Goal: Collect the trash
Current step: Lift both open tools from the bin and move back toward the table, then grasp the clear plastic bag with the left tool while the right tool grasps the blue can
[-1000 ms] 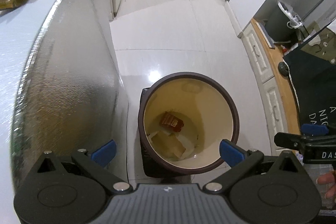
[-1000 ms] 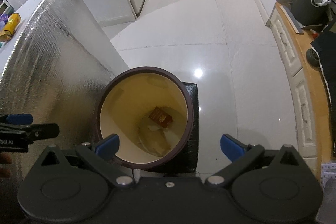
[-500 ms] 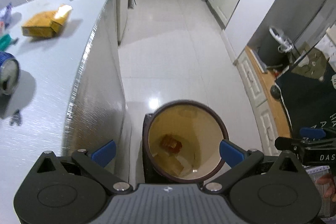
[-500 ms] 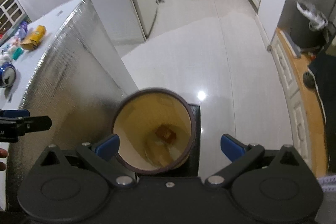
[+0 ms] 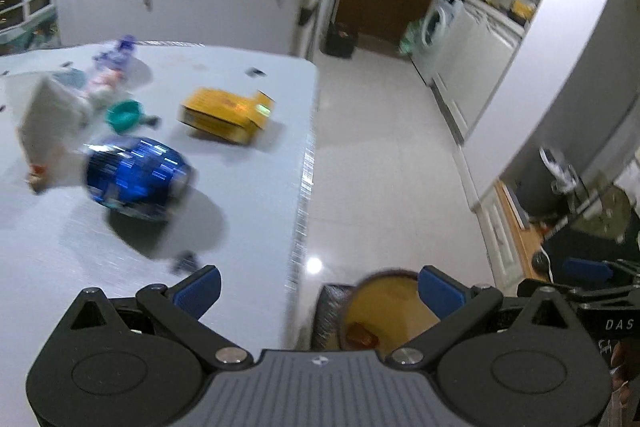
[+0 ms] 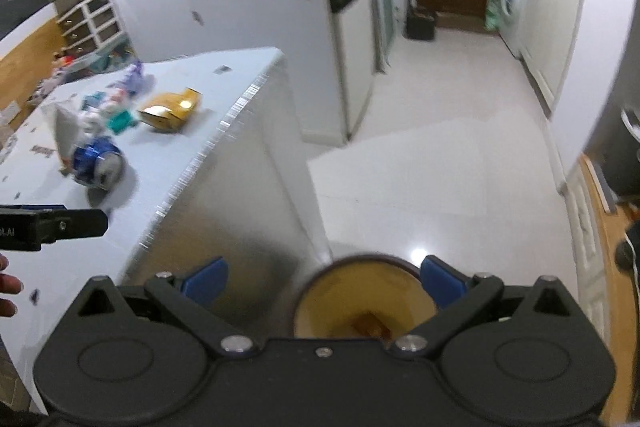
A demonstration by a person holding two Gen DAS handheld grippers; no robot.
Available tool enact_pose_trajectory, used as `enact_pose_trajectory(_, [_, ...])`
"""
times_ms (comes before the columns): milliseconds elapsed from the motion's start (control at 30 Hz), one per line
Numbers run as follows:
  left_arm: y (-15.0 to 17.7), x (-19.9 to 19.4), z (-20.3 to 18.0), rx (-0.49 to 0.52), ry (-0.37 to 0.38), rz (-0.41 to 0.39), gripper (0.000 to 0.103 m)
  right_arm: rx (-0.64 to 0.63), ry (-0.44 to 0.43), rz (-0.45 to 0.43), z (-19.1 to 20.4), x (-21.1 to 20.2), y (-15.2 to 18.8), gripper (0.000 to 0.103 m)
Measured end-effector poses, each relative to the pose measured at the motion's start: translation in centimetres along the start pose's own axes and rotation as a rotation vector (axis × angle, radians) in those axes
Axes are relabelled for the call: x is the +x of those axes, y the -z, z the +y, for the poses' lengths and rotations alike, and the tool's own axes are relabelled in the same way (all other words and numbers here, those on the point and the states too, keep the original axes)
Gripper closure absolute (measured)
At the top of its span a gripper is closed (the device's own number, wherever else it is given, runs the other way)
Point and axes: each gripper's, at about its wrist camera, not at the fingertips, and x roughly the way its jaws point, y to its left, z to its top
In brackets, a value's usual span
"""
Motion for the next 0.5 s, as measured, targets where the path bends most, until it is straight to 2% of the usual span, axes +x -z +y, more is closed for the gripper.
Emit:
enact_pose_trajectory(233, [-2.3,-2.8,7.6,0.000,-0.023,-0.054,0.000,0.000,-0.063,-0.066,7.6,0.6,-2.8,0.000])
enact_pose_trajectory(500, [-5.1,-4.6,16.3,0.009,-0.043,-0.127,0.000,0.023,-0.068,-0.120,15.7,2.5,-5.3,0.000])
